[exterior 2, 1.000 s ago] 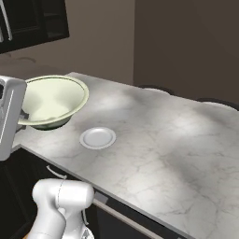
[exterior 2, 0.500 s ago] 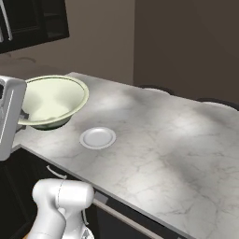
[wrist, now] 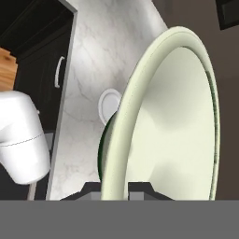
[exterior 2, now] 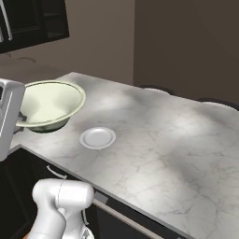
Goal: Move the bowls from the cabinet to the plates on the dining table.
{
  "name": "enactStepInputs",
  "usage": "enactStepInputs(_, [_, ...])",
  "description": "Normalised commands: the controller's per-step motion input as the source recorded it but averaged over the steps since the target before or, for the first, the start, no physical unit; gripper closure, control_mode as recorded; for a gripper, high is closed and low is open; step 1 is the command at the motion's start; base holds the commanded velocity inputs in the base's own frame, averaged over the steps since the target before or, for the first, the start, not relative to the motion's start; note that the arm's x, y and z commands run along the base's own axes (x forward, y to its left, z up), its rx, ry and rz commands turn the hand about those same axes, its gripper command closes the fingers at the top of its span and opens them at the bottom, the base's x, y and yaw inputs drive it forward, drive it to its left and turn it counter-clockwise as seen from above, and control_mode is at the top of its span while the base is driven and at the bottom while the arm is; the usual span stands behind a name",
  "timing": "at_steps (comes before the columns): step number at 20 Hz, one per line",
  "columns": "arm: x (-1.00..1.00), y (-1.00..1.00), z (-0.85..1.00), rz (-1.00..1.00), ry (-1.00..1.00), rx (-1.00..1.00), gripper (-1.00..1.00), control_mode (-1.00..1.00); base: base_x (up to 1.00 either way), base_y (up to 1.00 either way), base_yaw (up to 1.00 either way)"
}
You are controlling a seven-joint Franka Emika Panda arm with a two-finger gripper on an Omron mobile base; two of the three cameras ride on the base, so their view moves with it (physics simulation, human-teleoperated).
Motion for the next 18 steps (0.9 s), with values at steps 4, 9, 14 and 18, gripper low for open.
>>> enactStepInputs(4, [0.16,0.10,-0.09,0.00,0.03,0.00,1.00,-1.00,0.00,0.00,0.00])
enactStepInputs(9, [0.31,0.09,-0.13,0.00,0.06,0.01,1.00,-1.00,0.00,0.00,0.00])
enactStepInputs(14, [0.39,0.10,-0.17,0.00,0.15,0.01,1.00,-1.00,0.00,0.00,0.00])
enactStepInputs(18, [0.39,0.03,-0.21,-0.03,0.09,0.00,1.00,-1.00,0.00,0.00,0.00])
